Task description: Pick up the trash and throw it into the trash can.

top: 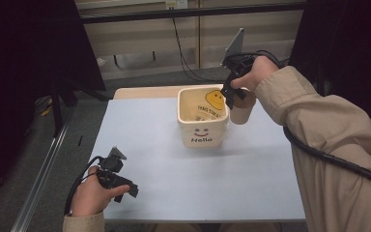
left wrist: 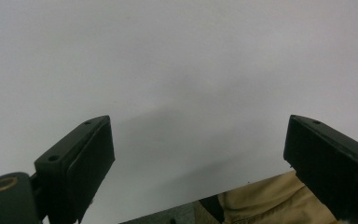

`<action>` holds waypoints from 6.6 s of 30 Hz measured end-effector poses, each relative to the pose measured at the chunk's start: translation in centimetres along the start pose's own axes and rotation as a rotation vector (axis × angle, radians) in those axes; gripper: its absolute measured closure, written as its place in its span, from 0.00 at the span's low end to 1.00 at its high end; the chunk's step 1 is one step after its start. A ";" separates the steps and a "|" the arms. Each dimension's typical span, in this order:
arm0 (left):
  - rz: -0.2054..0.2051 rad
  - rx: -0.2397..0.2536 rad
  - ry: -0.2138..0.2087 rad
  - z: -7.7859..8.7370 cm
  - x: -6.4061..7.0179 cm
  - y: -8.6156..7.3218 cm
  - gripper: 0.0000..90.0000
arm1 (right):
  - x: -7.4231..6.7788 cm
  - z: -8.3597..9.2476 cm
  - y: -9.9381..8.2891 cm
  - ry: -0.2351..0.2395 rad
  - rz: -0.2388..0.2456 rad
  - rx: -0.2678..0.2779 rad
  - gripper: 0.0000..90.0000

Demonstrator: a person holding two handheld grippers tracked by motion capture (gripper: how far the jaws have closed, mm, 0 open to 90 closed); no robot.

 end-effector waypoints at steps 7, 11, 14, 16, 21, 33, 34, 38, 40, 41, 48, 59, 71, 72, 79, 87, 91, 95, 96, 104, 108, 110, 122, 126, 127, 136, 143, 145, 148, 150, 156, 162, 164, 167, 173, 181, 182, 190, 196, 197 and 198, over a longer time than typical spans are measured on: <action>-0.010 -0.004 0.000 0.0 -0.2 0.0 0.09 | -0.1 0.5 1.1 -0.006 0.006 0.008 0.23; -0.010 -0.003 0.003 0.0 -0.1 0.1 0.09 | -0.2 1.0 1.8 -0.004 0.019 0.016 0.23; -0.016 -0.007 -0.002 0.0 -0.2 0.1 0.09 | -0.3 1.3 2.3 -0.001 0.021 0.021 0.23; -0.016 -0.006 -0.002 0.0 -0.2 0.1 0.09 | -0.3 1.4 2.7 0.000 0.026 0.025 0.23; -0.021 -0.008 0.001 0.0 -0.2 0.1 0.09 | -0.4 1.8 3.7 -0.002 0.031 0.030 0.23; -0.005 -0.008 -0.017 0.0 -0.2 0.1 0.09 | -0.6 2.1 5.4 0.005 0.048 0.051 0.23; -0.006 -0.008 -0.016 0.0 -0.2 0.1 0.09 | -0.7 2.1 5.4 0.002 0.045 0.049 0.23; -0.010 -0.010 -0.019 0.0 -0.2 0.1 0.09 | -1.0 2.1 5.8 0.004 0.056 0.052 0.23; -0.007 -0.006 -0.014 0.0 -0.2 0.1 0.09 | -1.2 2.0 5.9 0.009 0.056 0.053 0.23; -0.017 -0.005 -0.005 0.0 -0.3 0.1 0.09 | -1.3 1.9 6.0 0.013 0.062 0.054 0.23; -0.014 -0.001 -0.010 0.0 -0.2 0.2 0.09 | -2.3 1.3 6.4 0.023 0.079 0.055 0.23; -0.018 -0.003 -0.004 0.1 -0.3 0.2 0.09 | -3.8 0.1 6.9 0.051 0.111 0.051 0.23; -0.024 -0.001 -0.002 0.1 -0.3 0.2 0.09 | -4.2 -1.8 7.1 0.059 0.119 0.032 0.23; -0.023 0.000 -0.002 0.1 -0.3 0.2 0.09 | -4.2 -1.8 7.1 0.059 0.119 0.032 0.23; -0.030 -0.011 -0.007 0.1 -0.2 0.2 0.09 | -3.9 -2.2 7.0 0.066 0.115 0.034 0.21; -0.032 -0.009 -0.006 0.1 -0.2 0.3 0.09 | -3.8 -1.5 7.0 0.078 0.105 0.052 0.16; -0.031 -0.010 -0.006 0.1 -0.2 0.2 0.09 | -3.7 -1.2 7.0 0.070 0.108 0.056 0.14; -0.023 0.001 -0.007 0.0 0.0 0.3 0.09 | -3.6 -0.7 6.8 0.064 0.109 0.059 0.14; -0.040 -0.002 -0.002 0.0 -0.2 0.3 0.09 | -3.5 -0.5 6.8 0.065 0.112 0.059 0.14; -0.027 -0.002 -0.011 0.0 0.0 0.3 0.09 | -2.5 0.8 6.0 0.045 0.107 0.063 0.13; -0.031 0.001 -0.005 0.0 0.1 0.3 0.09 | -1.7 2.1 5.3 0.030 0.101 0.069 0.13; -0.029 -0.001 -0.006 0.0 0.1 0.3 0.09 | -1.6 2.5 5.2 0.029 0.099 0.074 0.13; -0.035 -0.001 -0.008 0.1 0.3 0.4 0.09 | 0.0 6.6 3.8 0.004 0.085 0.108 0.12; -0.048 0.005 0.002 0.2 0.2 0.4 0.09 | 0.4 6.4 3.4 0.011 0.078 0.104 0.12; -0.048 0.005 0.002 0.2 0.2 0.4 0.09 | 0.4 6.4 3.4 0.011 0.078 0.104 0.12; -0.052 0.007 -0.003 0.3 0.2 0.5 0.09 | 0.8 6.0 2.0 -0.003 0.088 0.107 0.11; -0.044 0.006 -0.009 0.3 0.4 0.5 0.09 | 1.6 5.8 0.1 -0.015 0.094 0.112 0.11; -0.050 0.007 -0.002 0.4 0.4 0.5 0.09 | 1.8 5.7 -0.8 -0.013 0.095 0.118 0.11; -0.054 0.012 -0.001 0.4 0.4 0.5 0.09 | 2.0 5.4 -1.6 -0.028 0.102 0.114 0.10; -0.045 0.015 -0.003 0.4 0.4 0.4 0.09 | 2.2 5.1 -2.2 -0.033 0.104 0.116 0.10; -0.053 0.005 0.000 0.5 0.3 0.4 0.08 | 2.6 4.0 -4.3 -0.063 0.125 0.106 0.10; -0.050 0.010 0.000 0.6 0.3 0.3 0.08 | 3.1 2.9 -6.0 -0.070 0.126 0.109 0.10; -0.050 0.004 -0.001 0.7 0.4 0.3 0.08 | 3.3 2.3 -6.7 -0.078 0.131 0.109 0.10; -0.046 0.001 -0.003 0.7 0.4 0.3 0.08 | 4.0 1.0 -7.9 -0.083 0.121 0.097 0.10; -0.044 0.004 0.003 0.7 0.4 0.3 0.08 | 4.1 -0.5 -9.4 -0.059 0.130 0.086 0.09; -0.046 0.008 0.004 0.7 0.4 0.3 0.08 | 4.2 -2.9 -11.2 -0.032 0.138 0.067 0.09; -0.036 0.009 -0.002 0.6 0.5 0.3 0.08 | 4.3 -3.2 -11.4 -0.029 0.137 0.069 0.09; -0.043 0.006 0.004 0.7 0.4 0.3 0.08 | 4.8 -6.0 -13.1 -0.040 0.135 0.058 0.09; -0.029 0.007 0.000 0.7 0.5 0.3 0.08 | 5.1 -8.5 -14.6 -0.050 0.110 0.031 0.09; -0.028 0.009 0.002 0.6 0.5 0.2 0.08 | 5.1 -8.5 -14.6 -0.050 0.110 0.031 0.09; -0.027 0.011 0.003 0.6 0.5 0.2 0.08 | 5.1 -8.8 -14.9 -0.059 0.105 0.028 0.09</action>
Point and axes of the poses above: each handheld gripper's, and its own axes: z roughly backward along the jaws, y roughly out of its top, x roughly to its right, the point moved 2 cm from there along -z, roughly forward along the jaws, and after that the axes turned 5 degrees about x, right-handed, at the moved point
